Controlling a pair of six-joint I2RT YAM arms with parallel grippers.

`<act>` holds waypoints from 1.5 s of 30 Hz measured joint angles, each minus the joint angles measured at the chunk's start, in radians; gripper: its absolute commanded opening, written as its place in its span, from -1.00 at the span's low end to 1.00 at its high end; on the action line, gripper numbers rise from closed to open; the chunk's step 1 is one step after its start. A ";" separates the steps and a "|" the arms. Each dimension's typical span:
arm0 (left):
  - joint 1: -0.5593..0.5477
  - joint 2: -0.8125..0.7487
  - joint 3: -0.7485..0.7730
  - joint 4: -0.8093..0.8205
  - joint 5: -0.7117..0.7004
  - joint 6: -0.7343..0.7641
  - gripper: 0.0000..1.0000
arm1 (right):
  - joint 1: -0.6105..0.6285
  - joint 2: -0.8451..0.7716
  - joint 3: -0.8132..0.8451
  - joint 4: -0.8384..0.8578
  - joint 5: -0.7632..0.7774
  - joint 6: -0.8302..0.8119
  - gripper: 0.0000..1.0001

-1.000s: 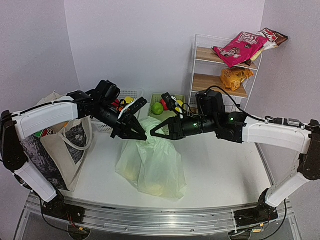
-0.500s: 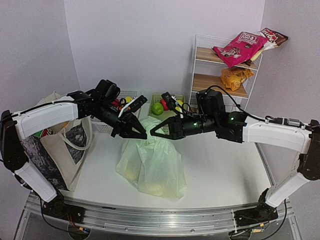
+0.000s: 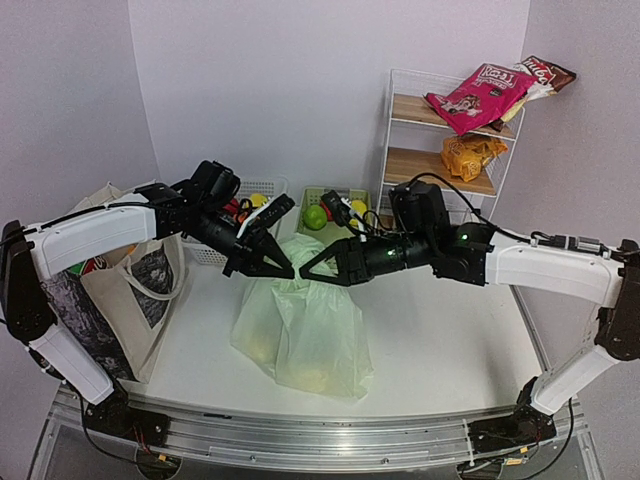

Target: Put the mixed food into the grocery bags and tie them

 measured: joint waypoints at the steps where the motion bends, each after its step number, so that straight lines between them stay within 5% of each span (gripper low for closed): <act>1: 0.000 0.000 0.000 -0.006 -0.013 0.025 -1.00 | 0.000 0.000 0.005 -0.023 0.002 -0.011 -0.03; 15: 0.000 -0.066 -0.036 -0.029 -0.155 0.427 -1.00 | -0.027 -0.105 0.159 -0.275 0.155 -0.197 0.34; 21: -0.005 -0.089 -0.068 -0.026 -0.185 0.549 -1.00 | -0.034 0.005 0.350 -0.299 0.308 -0.035 0.40; 27: -0.011 -0.112 -0.098 -0.016 -0.200 0.613 -1.00 | -0.038 0.104 0.355 -0.346 0.366 0.173 0.40; 45: -0.040 -0.150 -0.195 0.035 -0.253 0.818 -1.00 | -0.040 0.171 0.331 -0.352 0.256 0.385 0.37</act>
